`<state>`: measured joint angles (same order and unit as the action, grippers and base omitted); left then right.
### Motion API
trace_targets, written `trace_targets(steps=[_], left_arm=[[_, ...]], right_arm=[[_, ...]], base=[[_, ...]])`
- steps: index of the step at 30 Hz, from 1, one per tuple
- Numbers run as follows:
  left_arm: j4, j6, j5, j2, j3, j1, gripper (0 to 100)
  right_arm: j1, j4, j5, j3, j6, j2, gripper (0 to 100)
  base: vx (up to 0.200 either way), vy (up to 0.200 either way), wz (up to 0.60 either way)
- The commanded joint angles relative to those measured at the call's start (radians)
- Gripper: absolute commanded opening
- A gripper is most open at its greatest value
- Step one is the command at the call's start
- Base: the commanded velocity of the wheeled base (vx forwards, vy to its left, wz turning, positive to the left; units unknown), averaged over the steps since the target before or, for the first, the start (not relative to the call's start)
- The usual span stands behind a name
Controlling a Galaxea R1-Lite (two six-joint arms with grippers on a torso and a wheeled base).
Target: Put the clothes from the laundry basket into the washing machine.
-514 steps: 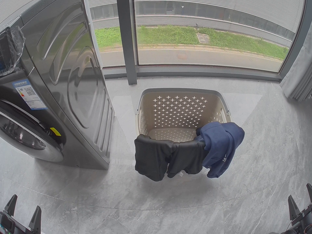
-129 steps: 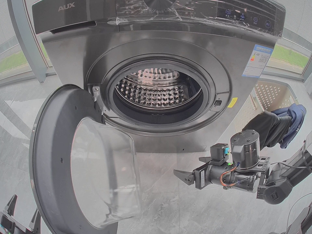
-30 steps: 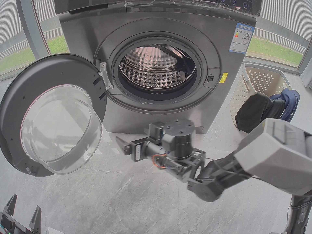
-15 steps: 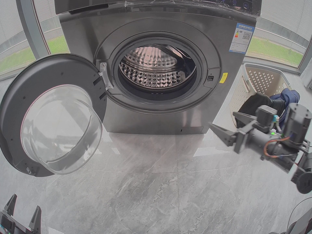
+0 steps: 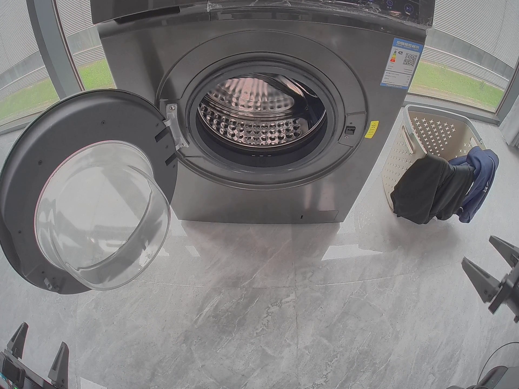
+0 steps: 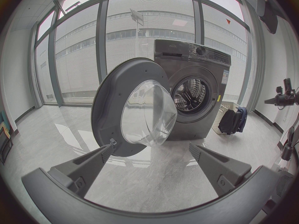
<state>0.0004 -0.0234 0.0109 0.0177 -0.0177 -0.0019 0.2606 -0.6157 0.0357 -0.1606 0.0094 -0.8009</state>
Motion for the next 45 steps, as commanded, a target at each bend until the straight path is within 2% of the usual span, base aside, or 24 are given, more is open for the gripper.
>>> trace_targets(steps=[1,2,4,6,14,45], left_arm=[[0.001,0.011,-0.002,-0.012,0.015,0.0,100],[0.001,0.011,-0.002,-0.012,0.015,0.0,100],[0.001,0.014,-0.008,-0.012,0.015,0.0,100],[0.001,0.01,-0.008,-0.012,0.015,0.0,100],[0.007,0.01,-0.003,-0.012,0.013,0.0,100],[0.003,0.005,-0.008,-0.01,0.015,-0.001,100]], right_arm=[[-0.261,0.55,0.039,0.161,-0.019,0.801,100],[-0.261,0.55,0.039,0.161,-0.019,0.801,100],[-0.259,0.61,-0.005,0.161,-0.015,0.801,100],[-0.261,0.633,-0.023,0.156,-0.012,0.801,100],[-0.259,0.611,-0.011,0.161,-0.019,0.801,100],[-0.261,0.611,-0.017,0.161,-0.017,0.801,100]], base=[[0.0,0.0,0.0],[0.0,0.0,0.0],[0.0,0.0,0.0],[0.0,0.0,0.0],[0.0,-0.15,0.0],[0.0,-0.2,0.0]])
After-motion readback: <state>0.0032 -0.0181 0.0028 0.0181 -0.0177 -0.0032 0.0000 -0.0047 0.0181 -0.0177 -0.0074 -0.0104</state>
